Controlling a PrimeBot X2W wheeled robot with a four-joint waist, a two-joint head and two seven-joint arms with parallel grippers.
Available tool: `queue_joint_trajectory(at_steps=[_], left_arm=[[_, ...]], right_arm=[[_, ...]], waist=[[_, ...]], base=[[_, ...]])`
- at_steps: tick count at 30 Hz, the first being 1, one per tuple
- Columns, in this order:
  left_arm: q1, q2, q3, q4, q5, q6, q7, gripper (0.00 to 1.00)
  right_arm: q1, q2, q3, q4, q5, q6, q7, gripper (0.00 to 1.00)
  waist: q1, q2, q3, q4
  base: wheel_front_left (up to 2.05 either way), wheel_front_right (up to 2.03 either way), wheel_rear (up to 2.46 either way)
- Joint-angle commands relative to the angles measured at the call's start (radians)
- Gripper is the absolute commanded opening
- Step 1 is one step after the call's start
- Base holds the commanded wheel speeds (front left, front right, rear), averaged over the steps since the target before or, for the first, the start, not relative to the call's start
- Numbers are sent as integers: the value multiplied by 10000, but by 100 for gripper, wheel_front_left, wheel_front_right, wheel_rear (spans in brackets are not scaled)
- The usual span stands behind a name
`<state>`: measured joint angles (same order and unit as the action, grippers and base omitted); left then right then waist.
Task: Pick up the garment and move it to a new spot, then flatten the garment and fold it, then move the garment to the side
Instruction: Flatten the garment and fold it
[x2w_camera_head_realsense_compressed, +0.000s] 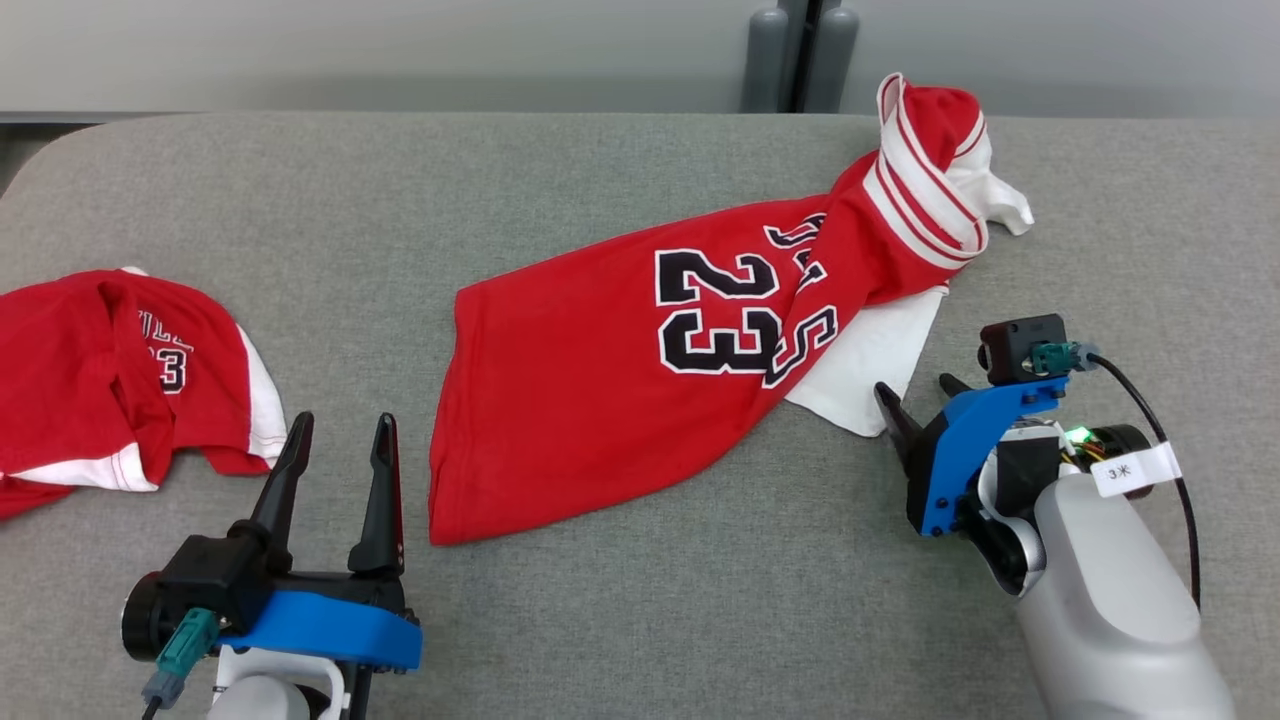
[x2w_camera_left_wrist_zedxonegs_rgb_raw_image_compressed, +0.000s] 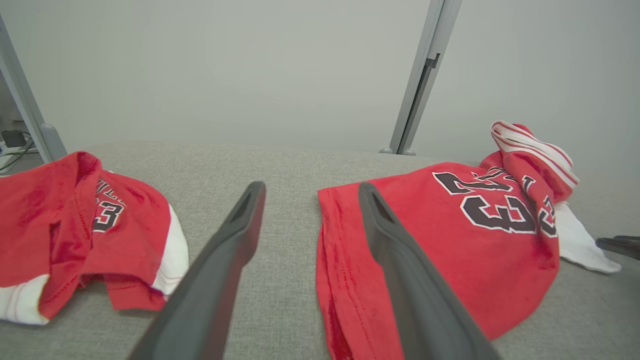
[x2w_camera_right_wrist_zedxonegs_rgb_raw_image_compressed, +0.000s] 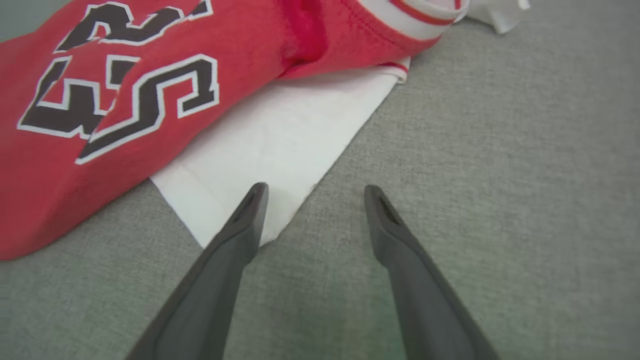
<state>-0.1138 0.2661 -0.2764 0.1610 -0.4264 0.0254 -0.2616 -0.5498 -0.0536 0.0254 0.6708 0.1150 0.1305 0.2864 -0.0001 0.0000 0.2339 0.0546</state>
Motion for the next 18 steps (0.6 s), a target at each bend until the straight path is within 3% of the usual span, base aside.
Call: queue_joint_trajectory(at_steps=[1, 8, 9, 10, 11, 18], left_arm=[[-222, -23, -28, 16, 53, -34, -46, 100], [-421, -107, -61, 96, 162, -153, -48, 100], [-430, -126, -61, 105, 188, -166, -48, 100], [-442, -143, -59, 109, 204, -169, -48, 100], [-450, -156, -51, 118, 213, -175, -48, 100], [-211, -229, 66, 196, 235, -140, -49, 100]], right_arm=[[-235, 42, 141, 145, 157, 6, -41, 100], [-750, 23, 459, 1271, 376, 6, -129, 100], [-815, 23, 432, 1423, 337, 6, -160, 55], [-866, 25, 460, 1559, 384, 6, -184, 20], [-899, 25, 500, 1677, 428, 6, -219, 0], [-974, 22, 487, 1825, 680, 6, -768, 0]], waist=[[1, 0, 162, 151], [1, 0, 392, 308], [1, 0, 404, 319], [1, 0, 409, 330], [1, 0, 405, 332], [1, 0, 154, 131]], base=[[0, 0, 0], [0, 0, 0], [0, 0, 0], [0, 0, 0], [0, 0, 0], [0, 0, 0]])
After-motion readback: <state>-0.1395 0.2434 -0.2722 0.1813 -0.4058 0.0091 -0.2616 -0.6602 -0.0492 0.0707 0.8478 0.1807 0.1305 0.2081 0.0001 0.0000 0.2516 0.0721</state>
